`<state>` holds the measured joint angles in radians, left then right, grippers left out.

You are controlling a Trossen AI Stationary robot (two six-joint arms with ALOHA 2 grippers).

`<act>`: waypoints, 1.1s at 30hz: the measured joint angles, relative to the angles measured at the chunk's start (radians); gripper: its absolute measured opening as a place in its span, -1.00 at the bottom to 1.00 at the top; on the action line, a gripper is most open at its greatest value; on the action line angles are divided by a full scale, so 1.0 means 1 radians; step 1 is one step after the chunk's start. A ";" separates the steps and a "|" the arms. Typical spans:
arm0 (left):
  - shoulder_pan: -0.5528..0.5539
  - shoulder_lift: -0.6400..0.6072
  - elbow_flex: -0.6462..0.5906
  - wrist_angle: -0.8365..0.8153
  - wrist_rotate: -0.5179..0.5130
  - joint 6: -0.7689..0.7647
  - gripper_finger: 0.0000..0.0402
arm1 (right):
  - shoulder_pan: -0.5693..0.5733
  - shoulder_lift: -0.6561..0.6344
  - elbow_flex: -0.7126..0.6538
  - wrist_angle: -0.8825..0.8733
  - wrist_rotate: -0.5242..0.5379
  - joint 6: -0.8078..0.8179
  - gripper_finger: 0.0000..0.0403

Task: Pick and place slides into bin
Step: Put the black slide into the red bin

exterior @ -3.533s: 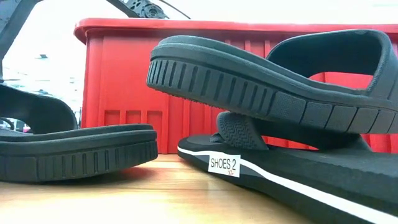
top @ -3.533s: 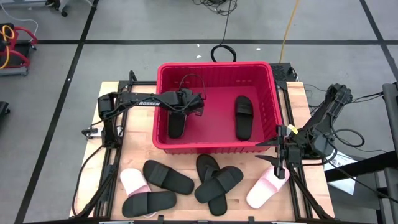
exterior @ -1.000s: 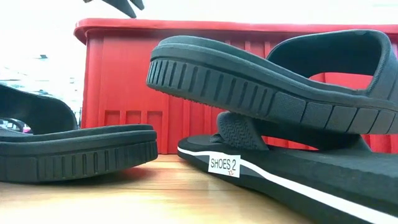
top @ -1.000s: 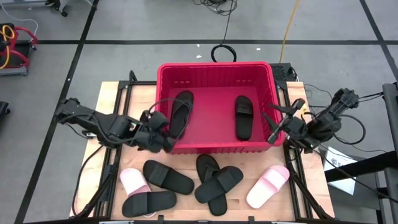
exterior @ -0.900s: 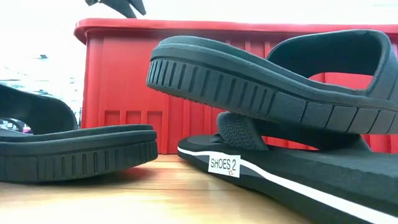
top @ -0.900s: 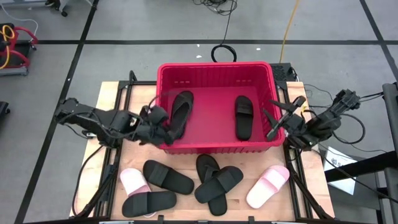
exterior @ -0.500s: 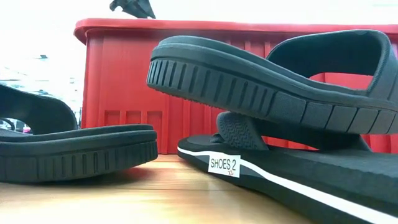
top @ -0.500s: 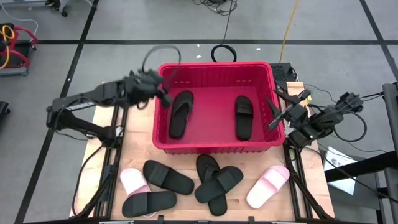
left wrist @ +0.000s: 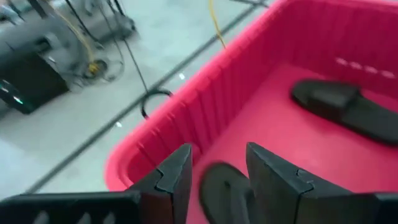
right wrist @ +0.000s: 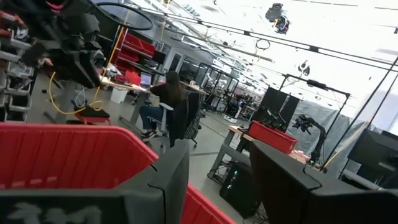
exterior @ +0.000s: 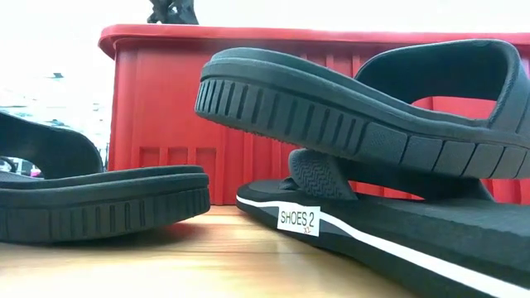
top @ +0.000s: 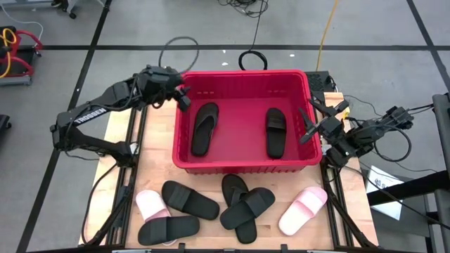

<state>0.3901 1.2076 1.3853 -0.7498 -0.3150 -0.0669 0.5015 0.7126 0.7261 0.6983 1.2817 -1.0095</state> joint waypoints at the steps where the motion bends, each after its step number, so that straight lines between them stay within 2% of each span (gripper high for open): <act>1: -0.023 0.000 0.000 -0.020 0.000 -0.024 -0.26 | 0.004 0.001 0.000 -0.004 0.000 0.000 -0.21; 6: -0.203 0.000 0.000 -0.128 -0.061 -0.193 -0.26 | 0.044 0.004 0.000 -0.040 0.000 0.002 -0.21; 13: -0.530 0.000 0.000 -0.275 -0.158 -0.525 -0.26 | 0.139 0.006 0.000 -0.065 -0.001 0.002 -0.21; 20: -0.787 0.064 0.000 -0.393 -0.179 -0.892 -0.26 | 0.200 0.006 0.000 -0.066 0.000 0.002 -0.21; 26: -0.919 0.149 -0.001 -0.432 -0.070 -1.063 -0.26 | 0.233 0.006 0.000 -0.067 0.000 0.029 -0.21; 33: -1.021 0.221 -0.001 -0.503 0.117 -1.230 -0.26 | 0.245 0.006 0.000 -0.067 -0.001 0.033 -0.21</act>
<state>-0.6305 1.4290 1.3846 -1.2529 -0.1979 -1.2972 0.7464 0.7189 0.7261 0.6312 1.2812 -0.9768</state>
